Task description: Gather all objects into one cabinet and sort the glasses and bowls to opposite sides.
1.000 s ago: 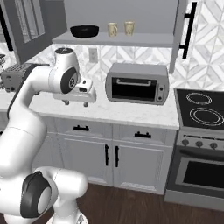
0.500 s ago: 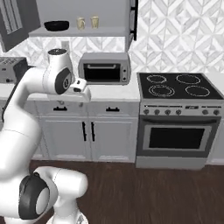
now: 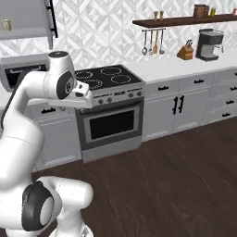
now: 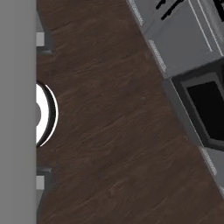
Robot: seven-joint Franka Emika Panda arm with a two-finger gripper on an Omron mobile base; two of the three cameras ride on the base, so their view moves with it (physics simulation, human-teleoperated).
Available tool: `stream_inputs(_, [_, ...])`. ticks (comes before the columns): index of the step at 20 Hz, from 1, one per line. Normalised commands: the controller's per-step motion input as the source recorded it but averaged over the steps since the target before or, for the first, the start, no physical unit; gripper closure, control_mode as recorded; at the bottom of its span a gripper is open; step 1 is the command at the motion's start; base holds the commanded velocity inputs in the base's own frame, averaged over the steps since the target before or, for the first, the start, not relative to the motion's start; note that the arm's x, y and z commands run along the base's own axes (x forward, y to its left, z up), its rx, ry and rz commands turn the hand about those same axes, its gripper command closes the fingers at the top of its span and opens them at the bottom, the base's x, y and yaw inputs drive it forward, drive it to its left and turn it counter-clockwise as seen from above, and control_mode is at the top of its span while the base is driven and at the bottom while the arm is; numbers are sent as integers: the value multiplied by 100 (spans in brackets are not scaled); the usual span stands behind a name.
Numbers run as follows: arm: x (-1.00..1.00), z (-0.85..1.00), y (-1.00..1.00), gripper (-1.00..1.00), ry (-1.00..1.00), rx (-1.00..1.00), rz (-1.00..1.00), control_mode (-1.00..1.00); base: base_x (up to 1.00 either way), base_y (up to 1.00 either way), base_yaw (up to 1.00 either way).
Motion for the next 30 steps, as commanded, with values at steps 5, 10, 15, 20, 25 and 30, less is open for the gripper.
stream_inputs(5, [0,0,0,-100,0,0,0,100,-24,-5,-79])
stream_inputs(10, [0,0,0,-100,0,0,0,100,-5,0,-74])
stream_inputs(15, [0,0,0,-100,0,0,0,100,0,29,-67])
stream_inputs(20, [0,0,0,-100,0,0,0,100,9,79,-24])
stream_inputs(25, [0,0,0,-100,0,0,0,100,46,25,-2])
stream_inputs(30, [0,0,0,-100,0,0,0,100,85,42,-13])
